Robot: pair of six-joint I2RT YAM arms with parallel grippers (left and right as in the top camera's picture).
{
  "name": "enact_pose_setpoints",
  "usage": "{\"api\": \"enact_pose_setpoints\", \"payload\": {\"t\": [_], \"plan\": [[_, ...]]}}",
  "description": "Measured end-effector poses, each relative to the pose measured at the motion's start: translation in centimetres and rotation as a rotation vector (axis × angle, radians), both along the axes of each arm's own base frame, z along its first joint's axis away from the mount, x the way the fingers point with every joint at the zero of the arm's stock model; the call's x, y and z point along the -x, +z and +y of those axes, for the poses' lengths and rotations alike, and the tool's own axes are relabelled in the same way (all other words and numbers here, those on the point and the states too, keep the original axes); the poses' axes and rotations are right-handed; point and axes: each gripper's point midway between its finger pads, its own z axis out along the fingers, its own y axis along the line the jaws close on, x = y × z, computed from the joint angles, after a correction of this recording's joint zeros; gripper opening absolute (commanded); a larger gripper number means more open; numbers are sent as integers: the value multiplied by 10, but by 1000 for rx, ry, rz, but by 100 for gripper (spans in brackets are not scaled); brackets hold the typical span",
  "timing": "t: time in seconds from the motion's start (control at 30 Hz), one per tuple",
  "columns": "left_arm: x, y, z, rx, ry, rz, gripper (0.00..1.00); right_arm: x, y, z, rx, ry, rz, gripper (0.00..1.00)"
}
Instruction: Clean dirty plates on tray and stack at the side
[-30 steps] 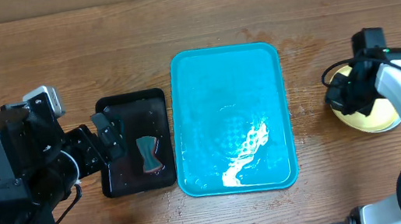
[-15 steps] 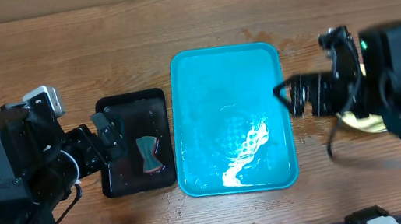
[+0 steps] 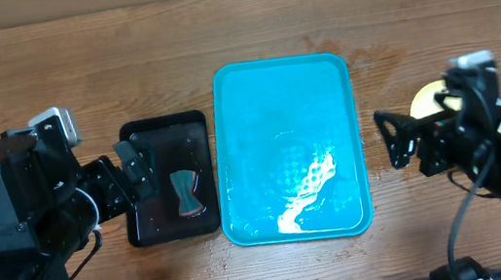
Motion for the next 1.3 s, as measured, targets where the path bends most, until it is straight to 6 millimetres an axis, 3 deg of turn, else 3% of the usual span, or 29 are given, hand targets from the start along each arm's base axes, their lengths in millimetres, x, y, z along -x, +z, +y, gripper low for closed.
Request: {"api": "enact_pose_setpoints", "payload": {"t": [0.07,0.13,0.2,0.37,0.5,0.8,1.3], "plan": [[0,0,0,0,-1,0,100,2,4,-5,-13,-15,-126,100],[0,0,0,0,-1,-1,100,9,-10,-13,-24,-41,-206,100],[0,1,0,-1,-1,-2,100,13,-35,-19,-23,-61,-233,100],[0,1,0,-2,-2,-2,100,12,-128,-25,-15,-85,-209,100],[0,1,0,-2,-2,-2,100,10,-165,-20,-32,-59,-255,100],[0,1,0,-2,-2,-2,100,0,-171,-13,-74,-27,-460,100],[0,1,0,-1,-2,-2,100,-1,-175,-12,-76,-18,-460,100]]}}
